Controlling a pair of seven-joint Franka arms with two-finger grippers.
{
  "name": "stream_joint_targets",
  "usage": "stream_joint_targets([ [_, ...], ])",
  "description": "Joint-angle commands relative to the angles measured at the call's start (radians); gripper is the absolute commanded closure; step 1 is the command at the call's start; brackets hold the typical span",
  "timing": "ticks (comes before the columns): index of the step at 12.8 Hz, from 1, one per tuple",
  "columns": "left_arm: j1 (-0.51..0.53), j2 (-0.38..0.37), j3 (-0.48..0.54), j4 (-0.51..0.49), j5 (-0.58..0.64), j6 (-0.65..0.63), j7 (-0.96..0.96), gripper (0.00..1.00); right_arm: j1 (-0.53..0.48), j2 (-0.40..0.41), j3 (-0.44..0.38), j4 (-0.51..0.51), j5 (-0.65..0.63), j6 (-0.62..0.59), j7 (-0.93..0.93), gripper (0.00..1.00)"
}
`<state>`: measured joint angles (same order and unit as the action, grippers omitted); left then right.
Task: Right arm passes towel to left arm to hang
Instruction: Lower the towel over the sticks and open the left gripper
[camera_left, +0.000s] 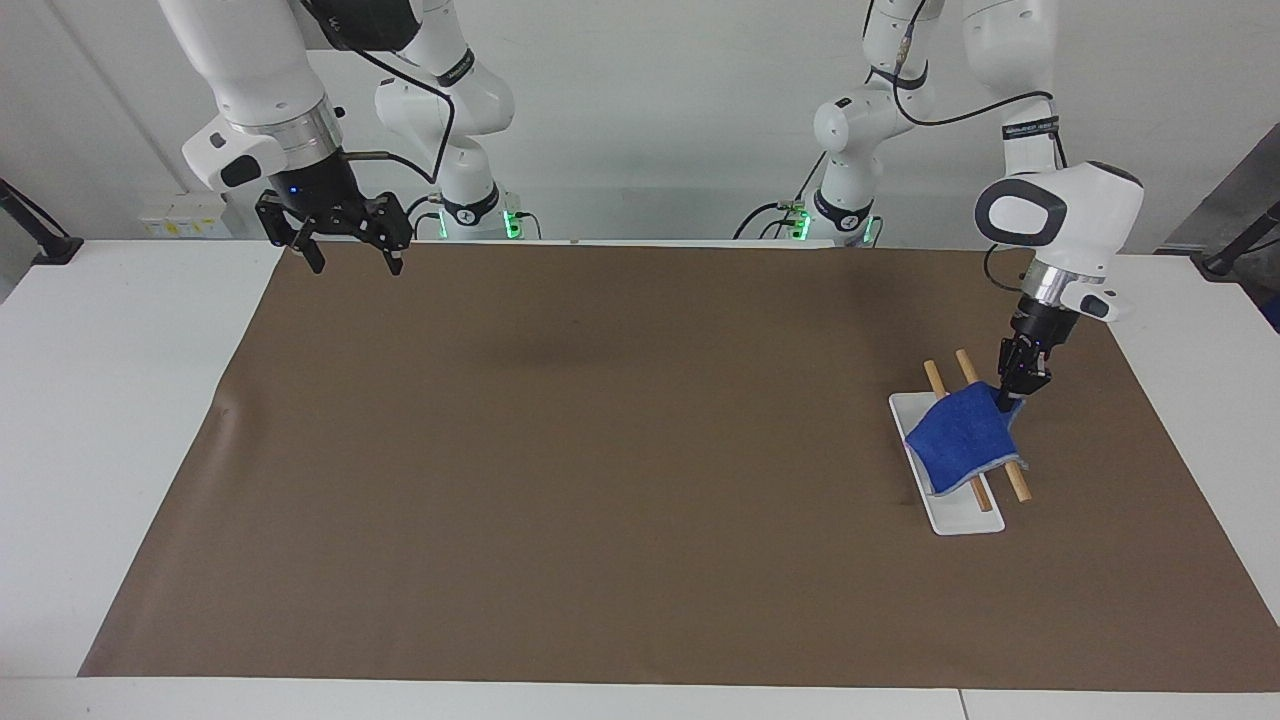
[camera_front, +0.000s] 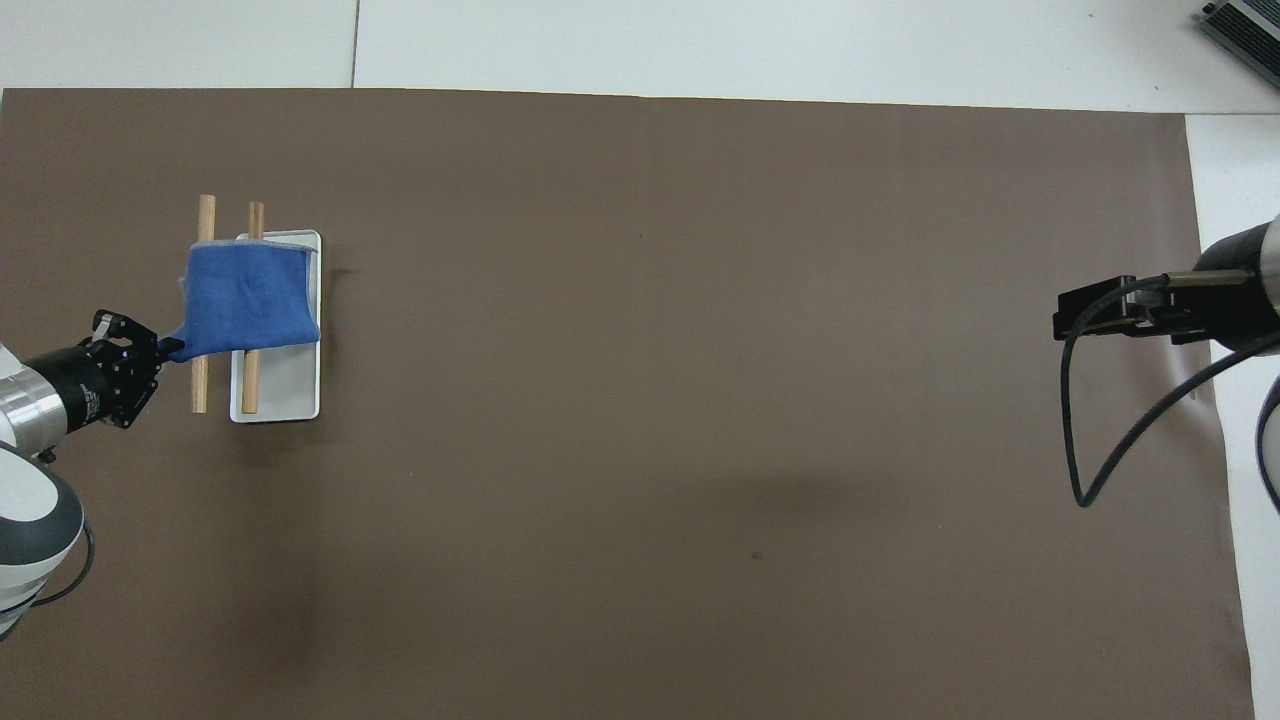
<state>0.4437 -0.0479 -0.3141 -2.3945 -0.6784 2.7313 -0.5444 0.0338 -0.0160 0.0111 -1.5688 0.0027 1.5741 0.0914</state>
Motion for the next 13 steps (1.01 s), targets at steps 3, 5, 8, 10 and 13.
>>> stream_joint_targets([
  [3,-0.011,-0.003,0.009,-0.017,0.017,0.025,0.004,0.59,-0.012,-0.022,0.004,-0.025,-0.004,0.009,-0.019,0.00],
  [5,-0.007,-0.003,0.009,-0.017,0.017,0.025,0.006,0.59,-0.017,-0.022,0.004,-0.025,-0.004,0.009,-0.019,0.00],
  [8,0.012,-0.001,0.010,-0.012,0.017,0.012,0.056,0.59,-0.015,-0.022,0.004,-0.025,-0.004,0.009,-0.019,0.00],
  [10,0.024,-0.003,0.012,-0.011,0.017,-0.004,0.098,0.59,-0.015,-0.022,0.004,-0.025,-0.004,0.009,-0.019,0.00],
  [13,0.055,-0.006,0.013,-0.008,0.017,-0.056,0.220,0.59,-0.015,-0.022,0.004,-0.025,-0.004,0.009,-0.019,0.00],
])
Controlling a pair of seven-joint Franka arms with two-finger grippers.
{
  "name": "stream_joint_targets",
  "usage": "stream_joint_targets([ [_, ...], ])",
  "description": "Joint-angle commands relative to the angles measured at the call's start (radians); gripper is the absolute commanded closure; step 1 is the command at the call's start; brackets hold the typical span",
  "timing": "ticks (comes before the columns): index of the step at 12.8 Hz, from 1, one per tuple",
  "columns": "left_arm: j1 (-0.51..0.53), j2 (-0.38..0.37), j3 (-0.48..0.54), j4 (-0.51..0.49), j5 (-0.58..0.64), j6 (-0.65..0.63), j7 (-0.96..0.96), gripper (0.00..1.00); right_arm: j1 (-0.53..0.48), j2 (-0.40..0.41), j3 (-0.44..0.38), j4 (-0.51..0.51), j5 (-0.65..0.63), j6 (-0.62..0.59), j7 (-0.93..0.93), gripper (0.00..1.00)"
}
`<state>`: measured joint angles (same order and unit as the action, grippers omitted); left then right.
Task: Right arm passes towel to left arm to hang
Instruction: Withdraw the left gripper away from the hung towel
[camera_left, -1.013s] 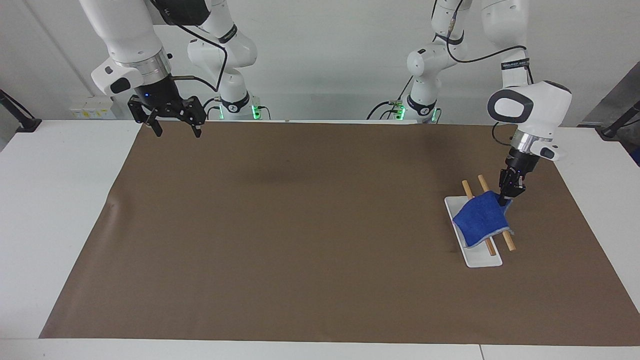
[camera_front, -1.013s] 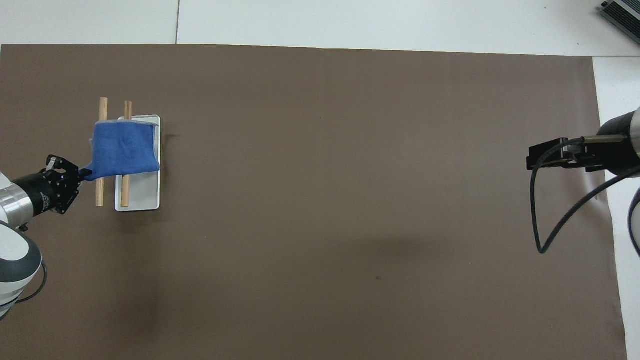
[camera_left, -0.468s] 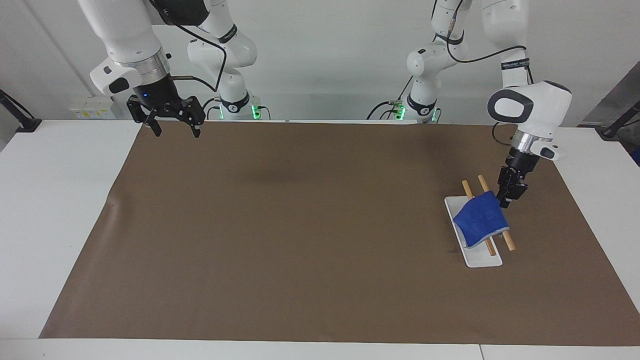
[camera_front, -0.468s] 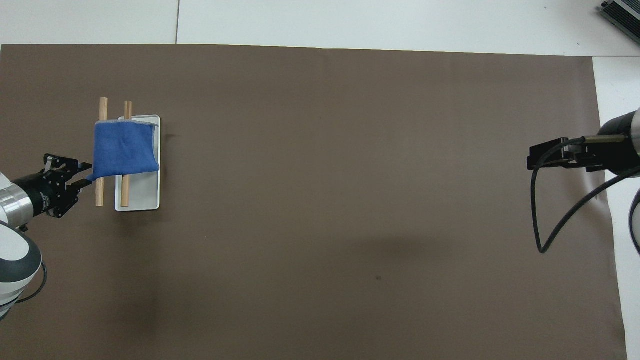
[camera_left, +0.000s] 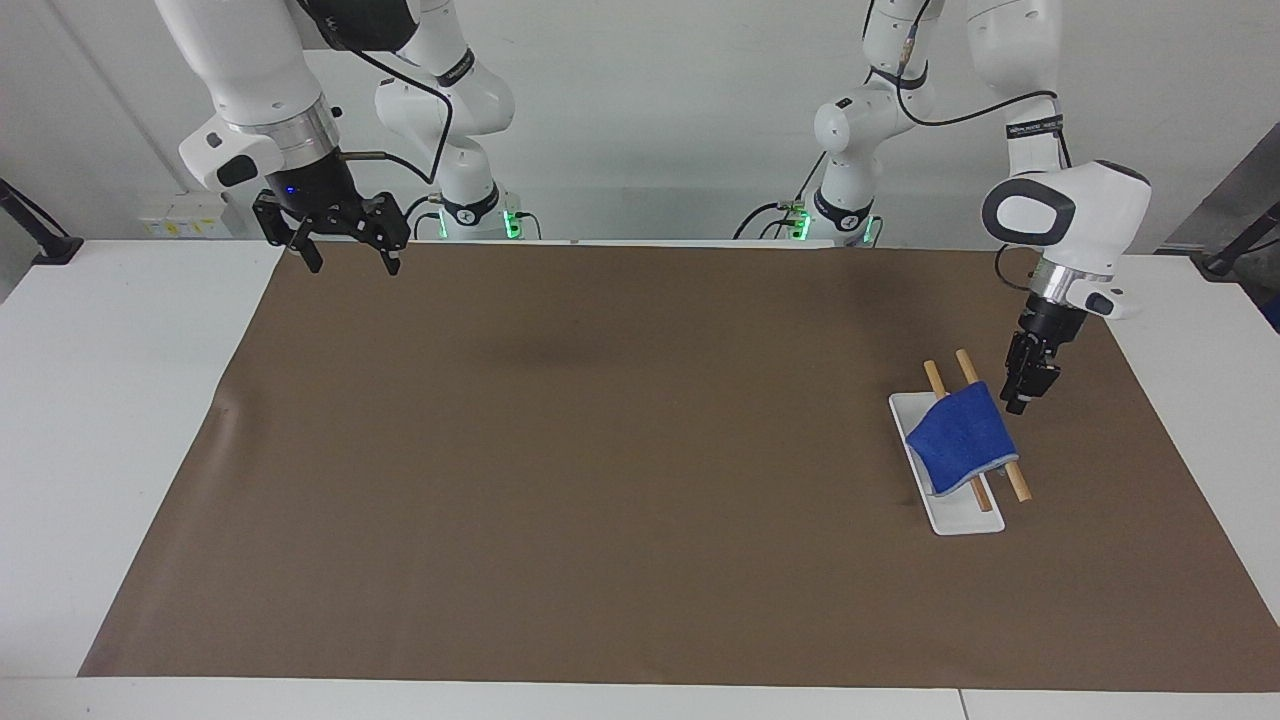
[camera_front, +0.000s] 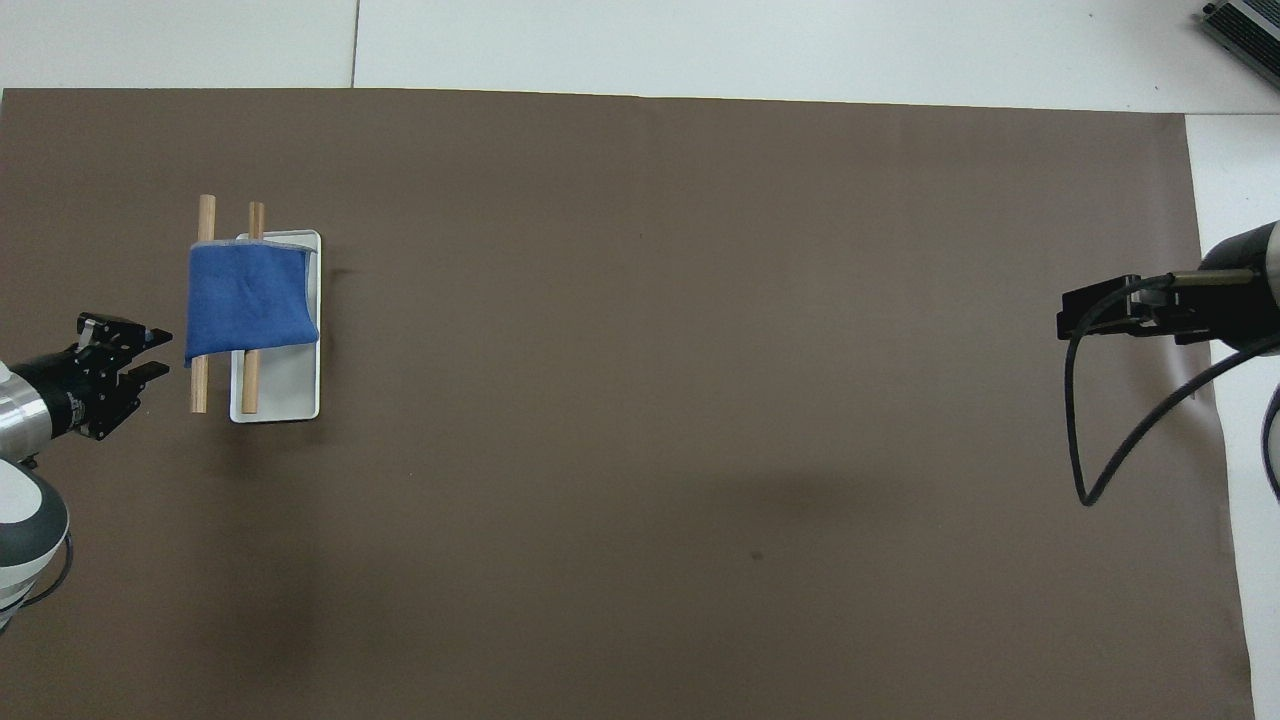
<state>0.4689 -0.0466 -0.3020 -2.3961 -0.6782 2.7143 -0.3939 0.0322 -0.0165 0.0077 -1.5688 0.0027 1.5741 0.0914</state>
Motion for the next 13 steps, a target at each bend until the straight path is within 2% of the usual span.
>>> stream_joint_targets([
  [1,0.033,-0.007,0.001,-0.002,0.017,-0.062,0.108,0.59,-0.014,-0.022,0.008,-0.025,-0.004,0.009,-0.019,0.00],
  [3,0.036,-0.006,0.001,0.011,0.051,-0.085,0.167,0.59,-0.014,-0.022,0.008,-0.025,-0.004,0.009,-0.019,0.00],
  [5,0.059,0.001,0.001,0.060,0.234,-0.170,0.174,0.59,-0.014,-0.022,0.008,-0.025,-0.004,0.009,-0.019,0.00],
  [7,0.069,0.030,0.001,0.154,0.374,-0.285,0.181,0.59,-0.014,-0.022,0.008,-0.025,-0.004,0.009,-0.019,0.00],
  [13,0.047,0.137,-0.002,0.481,0.560,-0.632,0.181,0.59,-0.014,-0.022,0.008,-0.025,-0.004,0.007,-0.019,0.00],
])
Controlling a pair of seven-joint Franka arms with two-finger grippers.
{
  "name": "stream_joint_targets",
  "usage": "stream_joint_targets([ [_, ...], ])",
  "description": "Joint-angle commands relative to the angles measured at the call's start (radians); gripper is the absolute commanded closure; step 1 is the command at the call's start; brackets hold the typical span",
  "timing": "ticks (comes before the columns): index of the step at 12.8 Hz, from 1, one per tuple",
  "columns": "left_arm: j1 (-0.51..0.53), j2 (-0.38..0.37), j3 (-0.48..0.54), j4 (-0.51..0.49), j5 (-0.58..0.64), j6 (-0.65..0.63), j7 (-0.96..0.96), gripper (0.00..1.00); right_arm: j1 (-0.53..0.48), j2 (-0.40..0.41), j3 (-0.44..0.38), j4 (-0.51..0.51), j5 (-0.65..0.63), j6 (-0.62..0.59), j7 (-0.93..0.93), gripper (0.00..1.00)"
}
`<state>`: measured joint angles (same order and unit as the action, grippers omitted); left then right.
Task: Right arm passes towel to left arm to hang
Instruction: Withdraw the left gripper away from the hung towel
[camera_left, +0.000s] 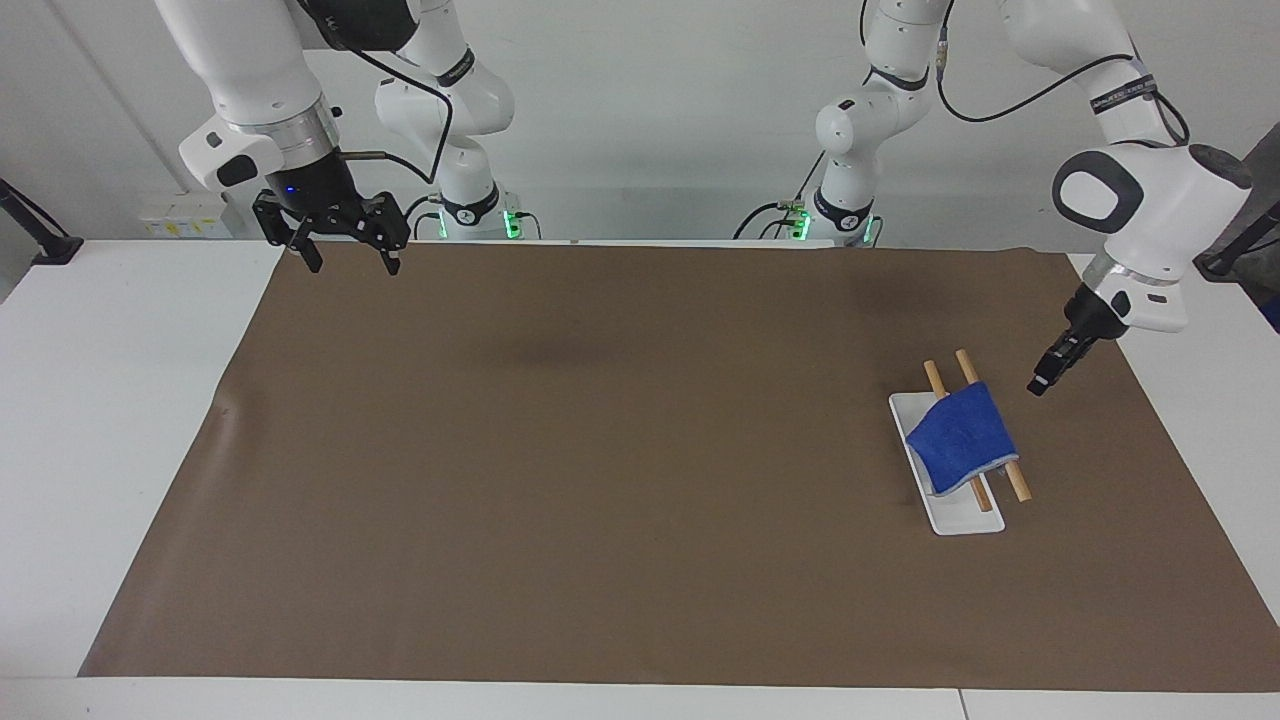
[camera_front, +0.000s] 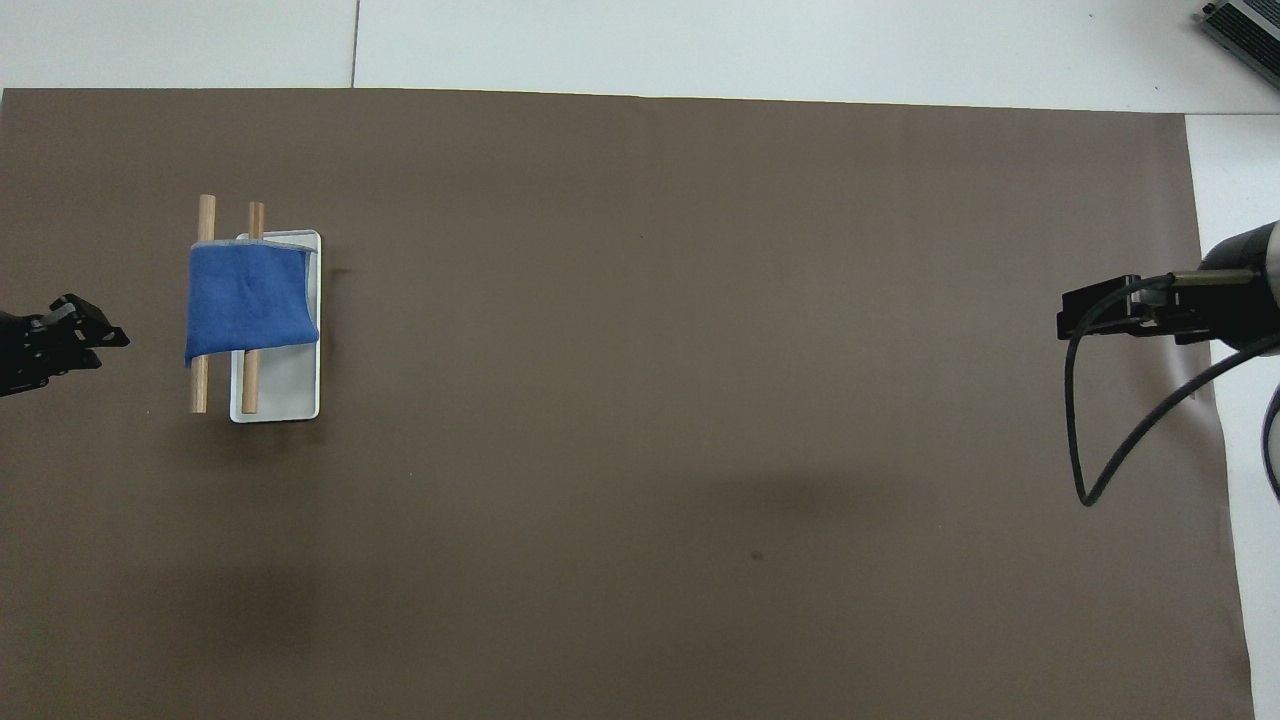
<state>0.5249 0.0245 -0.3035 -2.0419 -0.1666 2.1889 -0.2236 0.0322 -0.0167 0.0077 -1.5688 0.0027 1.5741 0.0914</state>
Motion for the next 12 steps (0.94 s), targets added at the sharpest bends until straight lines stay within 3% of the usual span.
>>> stream_joint_targets([
  [1,-0.031,0.084,0.000,0.184,0.061,-0.171,0.010,0.59,-0.014,-0.022,0.008,-0.025,-0.004,0.007,-0.019,0.00],
  [5,-0.135,0.146,0.000,0.385,0.186,-0.389,0.009,0.59,-0.014,-0.022,0.008,-0.025,-0.004,0.007,-0.019,0.00],
  [12,-0.285,0.152,0.000,0.497,0.200,-0.566,0.007,0.59,-0.014,-0.022,0.008,-0.025,-0.004,0.007,-0.019,0.00],
])
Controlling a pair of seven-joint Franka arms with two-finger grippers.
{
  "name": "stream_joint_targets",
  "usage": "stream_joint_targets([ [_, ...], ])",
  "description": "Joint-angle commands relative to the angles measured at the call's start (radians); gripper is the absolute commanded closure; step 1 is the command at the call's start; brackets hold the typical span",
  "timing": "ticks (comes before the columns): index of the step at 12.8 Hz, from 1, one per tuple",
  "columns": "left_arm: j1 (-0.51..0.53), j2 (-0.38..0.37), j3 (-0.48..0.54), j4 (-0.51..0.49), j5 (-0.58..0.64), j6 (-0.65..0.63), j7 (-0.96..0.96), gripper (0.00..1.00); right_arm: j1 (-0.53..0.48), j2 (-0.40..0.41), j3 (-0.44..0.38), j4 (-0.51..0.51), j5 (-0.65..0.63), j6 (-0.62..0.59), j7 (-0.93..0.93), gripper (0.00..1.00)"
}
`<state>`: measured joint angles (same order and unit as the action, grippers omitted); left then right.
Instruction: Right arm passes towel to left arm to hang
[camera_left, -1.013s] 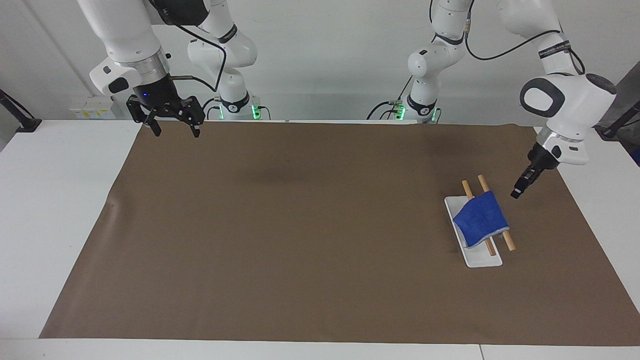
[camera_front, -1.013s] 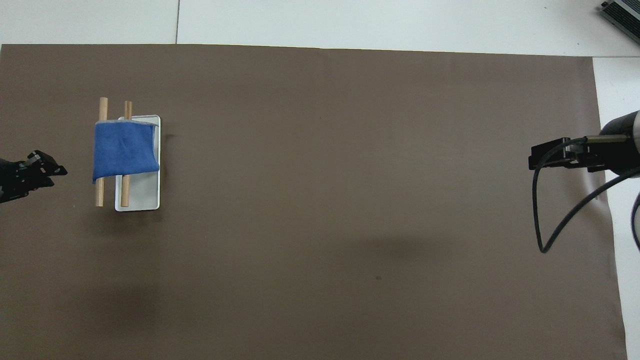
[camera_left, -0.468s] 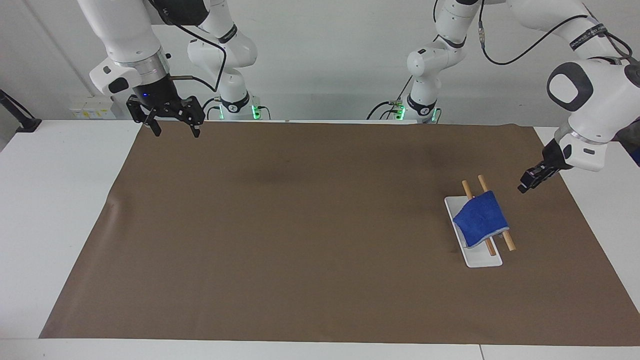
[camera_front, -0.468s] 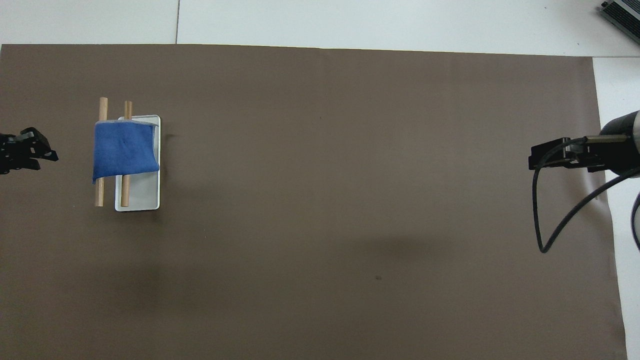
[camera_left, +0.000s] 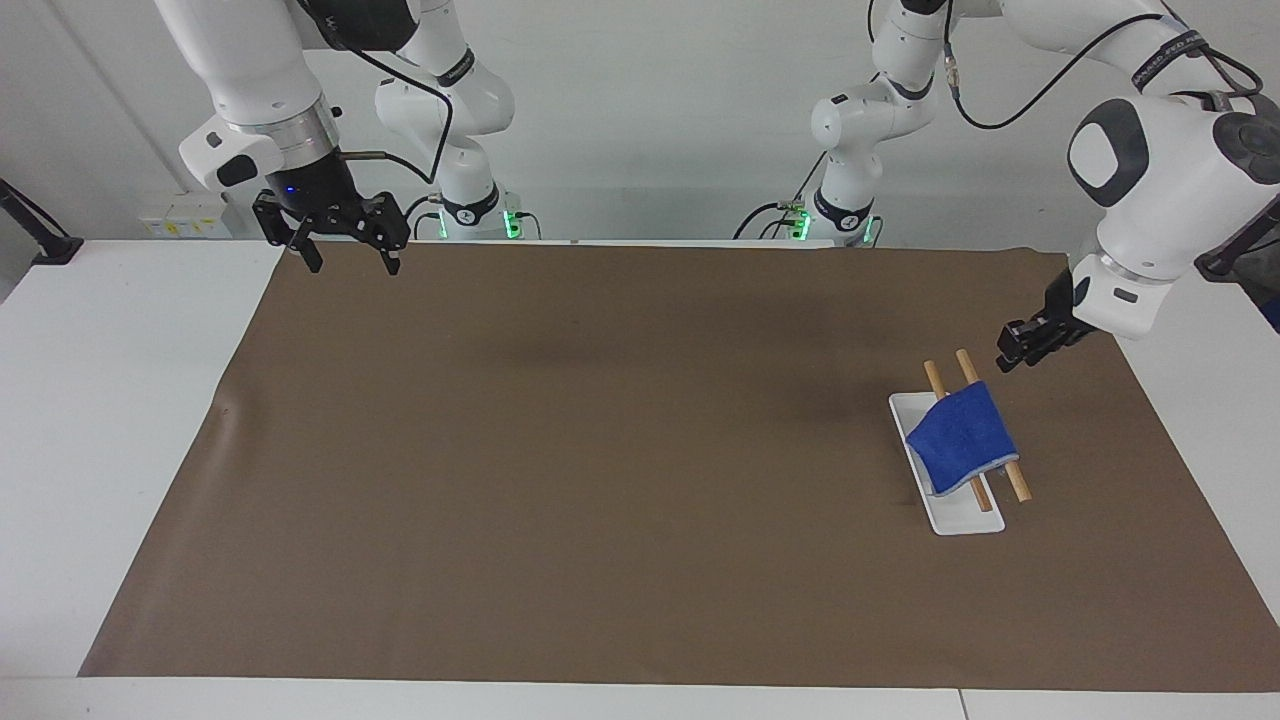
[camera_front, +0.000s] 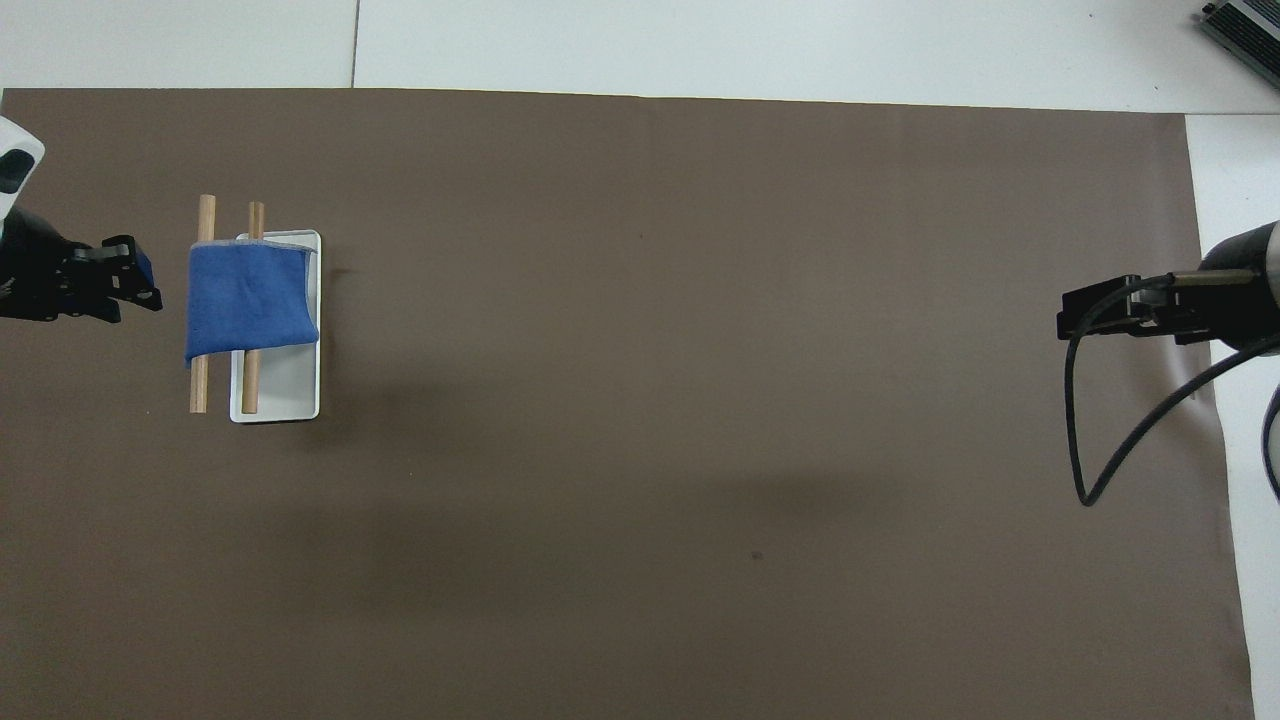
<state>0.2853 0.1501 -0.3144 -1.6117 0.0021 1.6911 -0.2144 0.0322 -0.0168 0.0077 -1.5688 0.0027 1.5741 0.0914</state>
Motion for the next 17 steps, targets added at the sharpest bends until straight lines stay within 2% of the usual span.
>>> stream_joint_targets([
  [1,-0.069,0.026,0.011,0.079,0.035,-0.098,-0.003,0.59,-0.014,-0.022,0.008,-0.025,-0.004,0.007,-0.019,0.00],
  [8,-0.218,0.011,0.003,0.142,0.085,-0.232,-0.008,0.59,-0.014,-0.022,0.008,-0.025,-0.004,0.007,-0.019,0.00],
  [12,-0.204,0.005,0.012,0.141,0.125,-0.231,-0.005,0.59,-0.014,-0.022,0.008,-0.025,-0.004,0.007,-0.019,0.00],
  [17,-0.199,0.000,0.018,0.142,0.115,-0.260,0.000,0.60,-0.014,-0.022,0.008,-0.025,-0.004,0.007,-0.019,0.00],
])
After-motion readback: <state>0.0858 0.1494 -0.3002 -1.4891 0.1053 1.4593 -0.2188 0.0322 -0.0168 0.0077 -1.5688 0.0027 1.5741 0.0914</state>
